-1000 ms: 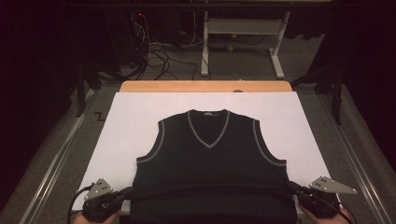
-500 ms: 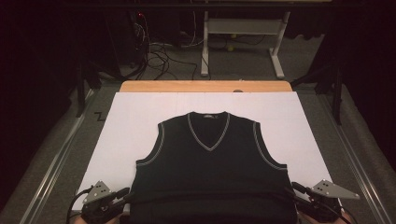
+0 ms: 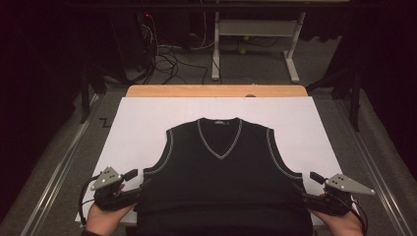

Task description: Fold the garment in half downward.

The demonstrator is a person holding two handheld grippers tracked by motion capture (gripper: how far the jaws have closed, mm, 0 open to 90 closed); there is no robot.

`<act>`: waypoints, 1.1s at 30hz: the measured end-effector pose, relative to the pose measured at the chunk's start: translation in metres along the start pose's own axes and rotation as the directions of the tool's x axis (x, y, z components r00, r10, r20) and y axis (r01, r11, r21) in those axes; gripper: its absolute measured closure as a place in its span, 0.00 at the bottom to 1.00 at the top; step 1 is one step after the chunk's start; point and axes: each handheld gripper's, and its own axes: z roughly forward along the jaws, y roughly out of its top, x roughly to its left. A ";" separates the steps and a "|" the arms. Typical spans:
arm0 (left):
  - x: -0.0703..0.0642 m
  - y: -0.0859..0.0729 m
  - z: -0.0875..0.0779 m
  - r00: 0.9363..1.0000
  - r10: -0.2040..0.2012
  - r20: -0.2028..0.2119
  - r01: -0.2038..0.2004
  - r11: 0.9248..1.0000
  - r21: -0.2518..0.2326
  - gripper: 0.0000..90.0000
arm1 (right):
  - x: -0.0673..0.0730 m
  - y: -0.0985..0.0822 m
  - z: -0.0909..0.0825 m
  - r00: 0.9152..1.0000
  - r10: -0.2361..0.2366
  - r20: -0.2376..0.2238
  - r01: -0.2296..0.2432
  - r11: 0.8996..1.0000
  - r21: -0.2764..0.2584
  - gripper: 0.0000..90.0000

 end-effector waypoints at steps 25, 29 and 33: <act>0.045 0.074 0.072 0.998 0.024 -0.054 -0.023 1.000 0.018 0.00 | -0.023 0.070 0.070 0.998 0.000 0.063 0.000 1.000 0.003 0.00; 0.053 0.086 0.090 0.998 -0.008 -0.057 0.011 0.999 0.052 0.00 | -0.025 0.076 0.080 0.998 0.002 0.065 -0.003 1.000 0.018 0.00; 0.061 0.095 0.111 0.998 -0.028 -0.060 0.033 0.996 0.080 0.00 | -0.025 0.080 0.092 0.998 -0.006 0.067 0.004 1.000 0.022 0.01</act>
